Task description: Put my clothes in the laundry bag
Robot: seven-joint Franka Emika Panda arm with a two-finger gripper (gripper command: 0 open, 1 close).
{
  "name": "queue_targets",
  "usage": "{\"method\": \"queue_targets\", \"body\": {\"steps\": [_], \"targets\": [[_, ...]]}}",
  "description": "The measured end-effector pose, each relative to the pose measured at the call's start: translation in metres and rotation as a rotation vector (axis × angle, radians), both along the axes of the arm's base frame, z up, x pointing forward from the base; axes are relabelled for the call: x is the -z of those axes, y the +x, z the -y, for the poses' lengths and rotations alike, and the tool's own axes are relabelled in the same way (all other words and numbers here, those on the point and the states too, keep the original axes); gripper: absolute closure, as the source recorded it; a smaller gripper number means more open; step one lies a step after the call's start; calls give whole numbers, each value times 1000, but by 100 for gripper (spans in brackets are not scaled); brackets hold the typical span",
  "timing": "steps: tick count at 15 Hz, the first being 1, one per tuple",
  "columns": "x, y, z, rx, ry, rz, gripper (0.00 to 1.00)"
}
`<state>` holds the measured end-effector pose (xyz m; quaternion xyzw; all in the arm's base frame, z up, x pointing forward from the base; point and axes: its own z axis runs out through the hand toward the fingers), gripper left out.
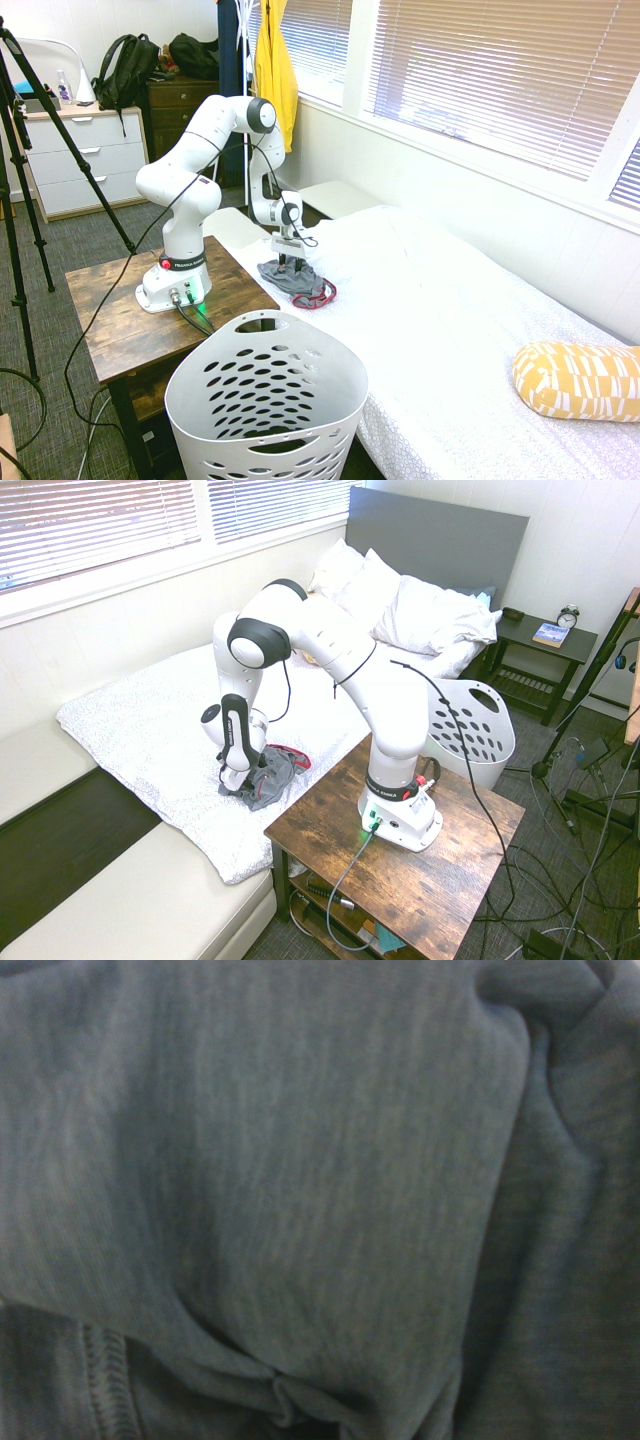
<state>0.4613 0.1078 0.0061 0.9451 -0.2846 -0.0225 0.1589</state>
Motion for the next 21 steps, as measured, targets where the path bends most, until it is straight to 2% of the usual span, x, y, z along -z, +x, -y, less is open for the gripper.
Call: {"method": "queue_targets", "body": {"steps": [10, 12, 15, 18, 21], "targets": [[-13, 6, 14, 46, 5, 9, 100], [-42, 21, 27, 76, 27, -2, 100], [-103, 40, 55, 101, 37, -78, 100], [-161, 55, 76, 92, 21, -111, 100], [-252, 64, 115, 79, -23, -143, 100]]}}
